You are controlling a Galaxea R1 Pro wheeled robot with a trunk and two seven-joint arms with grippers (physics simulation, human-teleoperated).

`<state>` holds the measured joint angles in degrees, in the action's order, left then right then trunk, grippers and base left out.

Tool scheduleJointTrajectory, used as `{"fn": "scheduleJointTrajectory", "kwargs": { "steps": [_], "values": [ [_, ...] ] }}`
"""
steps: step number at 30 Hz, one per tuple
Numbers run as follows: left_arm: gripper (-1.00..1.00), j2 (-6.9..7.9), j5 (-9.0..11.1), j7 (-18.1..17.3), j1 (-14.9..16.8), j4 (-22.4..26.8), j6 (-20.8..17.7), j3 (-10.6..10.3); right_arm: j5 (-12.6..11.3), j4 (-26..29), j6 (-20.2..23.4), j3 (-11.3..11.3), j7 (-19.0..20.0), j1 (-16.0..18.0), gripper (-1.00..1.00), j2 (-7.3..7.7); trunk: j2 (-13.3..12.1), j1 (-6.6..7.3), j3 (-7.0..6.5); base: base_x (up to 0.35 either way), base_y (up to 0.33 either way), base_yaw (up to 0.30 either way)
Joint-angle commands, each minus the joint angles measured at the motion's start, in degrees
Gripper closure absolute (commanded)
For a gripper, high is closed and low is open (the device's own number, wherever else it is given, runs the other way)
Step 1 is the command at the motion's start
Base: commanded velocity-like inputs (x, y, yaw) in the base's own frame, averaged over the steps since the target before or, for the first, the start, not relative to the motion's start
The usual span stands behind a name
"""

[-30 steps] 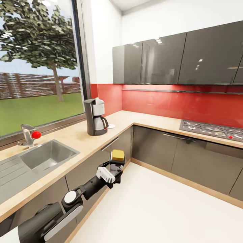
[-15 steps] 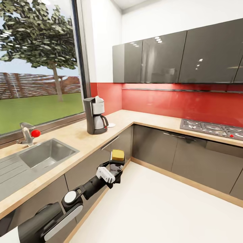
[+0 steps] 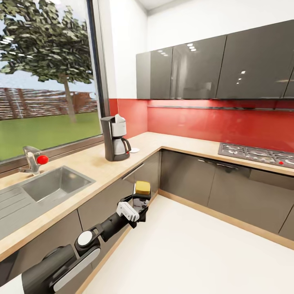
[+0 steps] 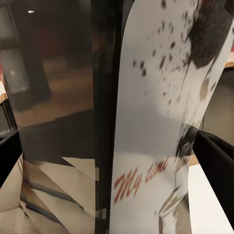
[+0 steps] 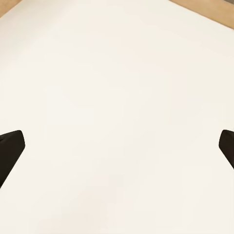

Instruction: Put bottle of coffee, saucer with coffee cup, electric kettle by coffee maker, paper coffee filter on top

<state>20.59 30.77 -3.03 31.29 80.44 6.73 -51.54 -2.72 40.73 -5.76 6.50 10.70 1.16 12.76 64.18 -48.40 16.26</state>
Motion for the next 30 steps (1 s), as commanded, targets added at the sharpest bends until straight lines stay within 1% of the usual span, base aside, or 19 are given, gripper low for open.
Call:
{"fn": "scheduleJointTrajectory", "kwargs": {
  "steps": [1,11,21,25,30],
  "values": [
    [1.00,0.05,0.61,-0.14,0.09,-0.01,0.21,-0.14,-0.30,-0.04,-0.13,0.18,0.46,0.04,-1.00,-0.02,0.05,0.00,0.07,0.000,0.000,0.000],
    [1.00,0.01,0.61,-0.14,0.09,-0.09,0.21,-0.17,-0.31,-0.15,-0.15,0.18,0.46,0.03,-1.00,0.02,0.05,0.00,0.07,0.021,-0.011,0.000],
    [1.00,-0.02,0.61,-0.14,0.09,-0.11,0.21,-0.14,-0.27,-0.74,-0.21,0.17,0.40,0.01,-1.00,-0.02,0.05,0.00,0.07,0.251,-0.103,0.000],
    [1.00,-0.02,0.61,-0.14,0.09,-0.16,0.21,-0.14,-0.21,-0.83,-0.22,0.11,0.38,0.05,-1.00,-0.09,0.05,0.00,0.07,0.123,-0.031,0.000],
    [1.00,-0.02,0.61,-0.14,0.09,-0.35,0.21,-0.14,-0.19,-0.91,-0.22,0.10,0.35,0.02,-1.00,-0.11,0.05,0.00,0.07,0.240,-0.098,0.000]
  ]
}}
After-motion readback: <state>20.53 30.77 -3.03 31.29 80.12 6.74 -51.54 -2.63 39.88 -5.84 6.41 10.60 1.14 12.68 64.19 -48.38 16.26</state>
